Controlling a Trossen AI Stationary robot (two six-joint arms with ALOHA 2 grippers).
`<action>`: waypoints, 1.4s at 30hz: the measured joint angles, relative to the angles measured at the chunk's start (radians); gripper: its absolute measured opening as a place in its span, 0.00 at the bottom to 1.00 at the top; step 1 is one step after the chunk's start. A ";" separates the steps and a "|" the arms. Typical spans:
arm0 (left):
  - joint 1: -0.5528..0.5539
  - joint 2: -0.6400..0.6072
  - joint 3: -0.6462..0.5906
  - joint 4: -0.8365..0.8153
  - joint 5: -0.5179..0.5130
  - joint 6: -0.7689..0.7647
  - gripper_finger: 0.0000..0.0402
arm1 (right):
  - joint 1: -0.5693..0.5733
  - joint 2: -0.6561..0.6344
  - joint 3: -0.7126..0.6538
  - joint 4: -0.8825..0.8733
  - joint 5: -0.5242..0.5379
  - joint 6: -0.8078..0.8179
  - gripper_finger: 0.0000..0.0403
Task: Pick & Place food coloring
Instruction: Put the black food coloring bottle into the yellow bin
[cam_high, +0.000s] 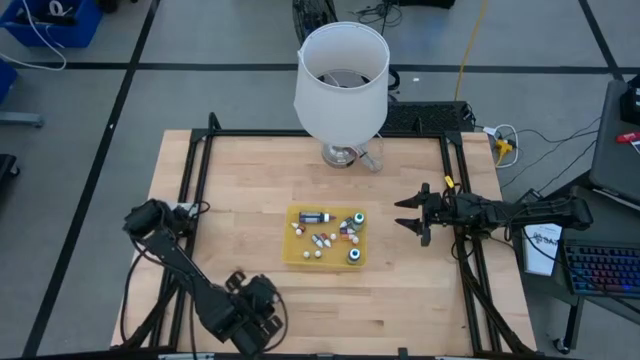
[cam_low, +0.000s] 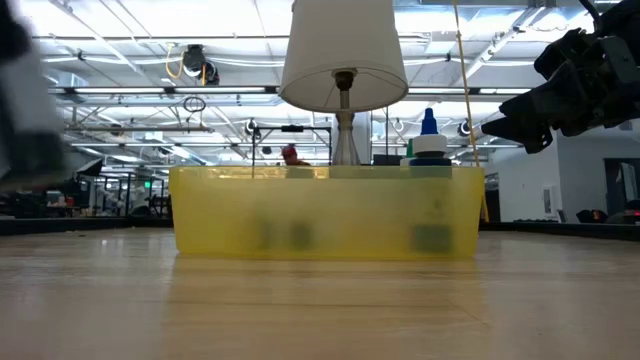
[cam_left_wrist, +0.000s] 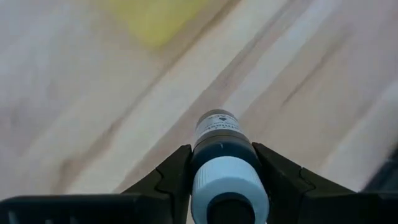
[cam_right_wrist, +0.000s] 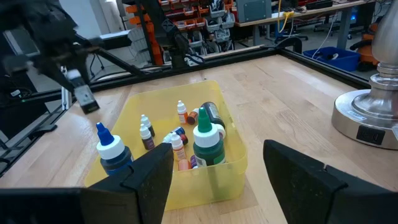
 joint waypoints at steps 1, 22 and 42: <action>0.010 0.000 0.031 -0.010 -0.013 0.037 0.37 | 0.000 0.000 0.000 0.000 0.000 0.000 0.59; 0.292 -0.004 0.598 0.421 -0.462 1.447 0.37 | 0.000 0.000 0.000 0.000 0.000 0.000 0.59; 0.397 -0.426 -0.332 1.296 -0.328 1.514 0.36 | 0.000 0.004 0.000 0.001 0.000 0.000 0.59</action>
